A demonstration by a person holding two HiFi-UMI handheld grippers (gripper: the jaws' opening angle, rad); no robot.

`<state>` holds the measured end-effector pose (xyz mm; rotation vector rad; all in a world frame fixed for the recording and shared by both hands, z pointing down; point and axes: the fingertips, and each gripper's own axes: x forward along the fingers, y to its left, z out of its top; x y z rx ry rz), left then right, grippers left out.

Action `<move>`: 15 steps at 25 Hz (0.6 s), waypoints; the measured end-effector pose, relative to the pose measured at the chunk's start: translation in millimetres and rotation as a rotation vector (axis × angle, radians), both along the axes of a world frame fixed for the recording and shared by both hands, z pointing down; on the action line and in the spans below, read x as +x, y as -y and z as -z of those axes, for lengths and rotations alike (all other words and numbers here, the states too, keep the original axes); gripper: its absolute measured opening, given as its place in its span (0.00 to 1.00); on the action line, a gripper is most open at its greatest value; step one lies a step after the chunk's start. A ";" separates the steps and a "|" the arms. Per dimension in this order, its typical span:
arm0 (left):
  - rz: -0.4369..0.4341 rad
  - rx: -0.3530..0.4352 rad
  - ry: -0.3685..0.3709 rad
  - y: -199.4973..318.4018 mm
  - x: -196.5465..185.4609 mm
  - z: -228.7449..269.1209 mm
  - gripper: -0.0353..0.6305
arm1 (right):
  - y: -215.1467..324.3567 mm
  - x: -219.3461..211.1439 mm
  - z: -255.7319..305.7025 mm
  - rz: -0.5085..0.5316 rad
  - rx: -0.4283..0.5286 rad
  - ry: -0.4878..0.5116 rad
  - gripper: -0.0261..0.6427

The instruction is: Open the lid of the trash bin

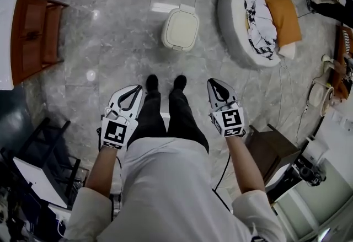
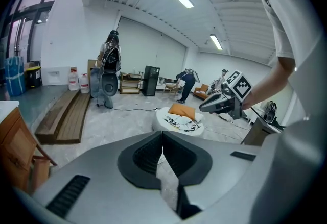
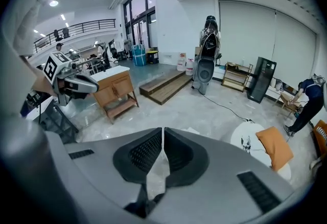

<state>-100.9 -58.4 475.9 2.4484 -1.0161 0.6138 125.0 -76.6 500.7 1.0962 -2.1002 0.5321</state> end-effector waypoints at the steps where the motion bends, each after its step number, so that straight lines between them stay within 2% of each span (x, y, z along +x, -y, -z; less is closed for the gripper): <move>1: 0.006 -0.005 -0.001 -1.1 1.2 -0.8 0.08 | 1.1 -1.1 -2.7 0.011 -0.006 0.000 0.09; 6: 0.043 -0.026 -0.005 -9.2 9.7 -6.7 0.08 | 5.3 -2.1 -19.3 0.059 -0.050 0.003 0.09; 15: 0.169 -0.079 -0.009 -16.7 32.8 -34.6 0.08 | 26.7 10.9 -64.0 0.126 -0.095 0.021 0.09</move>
